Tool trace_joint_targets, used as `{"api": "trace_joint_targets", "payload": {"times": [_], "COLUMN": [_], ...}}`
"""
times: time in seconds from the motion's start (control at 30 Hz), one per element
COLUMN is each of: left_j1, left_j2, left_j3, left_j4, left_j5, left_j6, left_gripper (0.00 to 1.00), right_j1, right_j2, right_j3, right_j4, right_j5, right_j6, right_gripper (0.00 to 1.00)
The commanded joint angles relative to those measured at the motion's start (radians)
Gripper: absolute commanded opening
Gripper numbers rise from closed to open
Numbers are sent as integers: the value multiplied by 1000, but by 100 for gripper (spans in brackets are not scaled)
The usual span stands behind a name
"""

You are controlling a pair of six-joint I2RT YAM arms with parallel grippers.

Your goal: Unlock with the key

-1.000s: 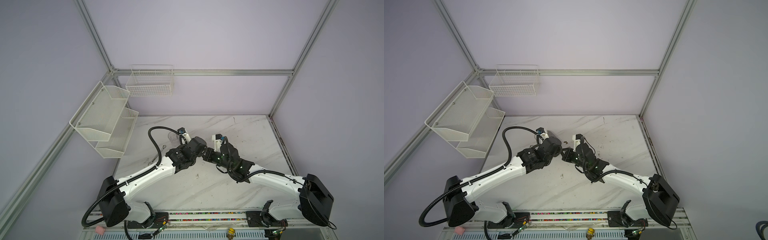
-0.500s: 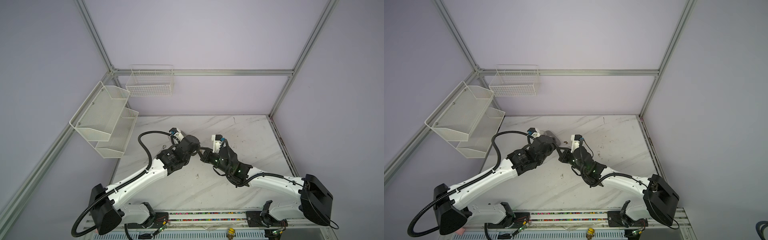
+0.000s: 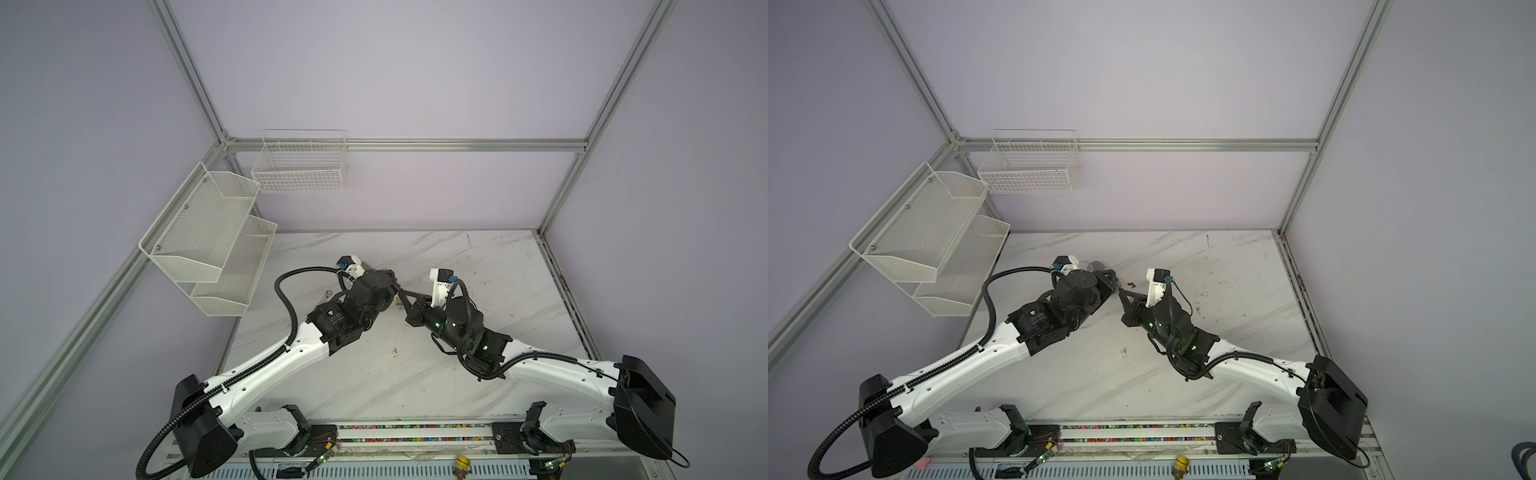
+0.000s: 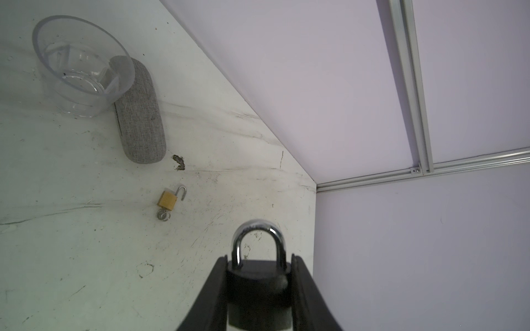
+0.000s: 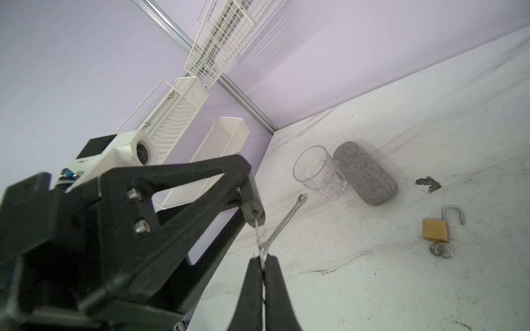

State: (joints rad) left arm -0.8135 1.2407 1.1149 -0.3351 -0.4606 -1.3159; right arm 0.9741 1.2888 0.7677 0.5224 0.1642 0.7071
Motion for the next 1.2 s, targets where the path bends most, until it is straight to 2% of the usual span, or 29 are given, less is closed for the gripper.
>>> {"api": "trace_joint_targets", "payload": {"times": [0.0,0.17,0.3,0.47,0.67,0.87,1.07,1.17], "left_j1": [-2,-2,-6,-19,-33,-43,-84,-100], "left_j2": [-30,-23,-35,-42,-46,-45,-14,-34], "left_j3": [-40,-41,-44,-55,-56,-43,-22,-28], "left_j4": [19,18,10,31,69,87,142,157], "left_j5": [63,80,69,87,155,232,321,311], "left_j6": [-14,-18,-32,-40,-36,-11,-18,-8], "left_gripper": [0,0,0,0,0,0,0,0], "right_j1": [-1,5,9,8,7,6,6,-13], "right_j2": [-29,-14,-20,-12,7,9,64,44], "right_j3": [-4,0,23,26,93,110,163,153], "right_j4": [98,125,50,137,68,4,6,20], "right_j5": [55,20,68,-29,-68,-23,-121,-153], "right_j6": [-56,-92,-94,-96,-76,-165,-186,-156], "right_gripper": [0,0,0,0,0,0,0,0]}}
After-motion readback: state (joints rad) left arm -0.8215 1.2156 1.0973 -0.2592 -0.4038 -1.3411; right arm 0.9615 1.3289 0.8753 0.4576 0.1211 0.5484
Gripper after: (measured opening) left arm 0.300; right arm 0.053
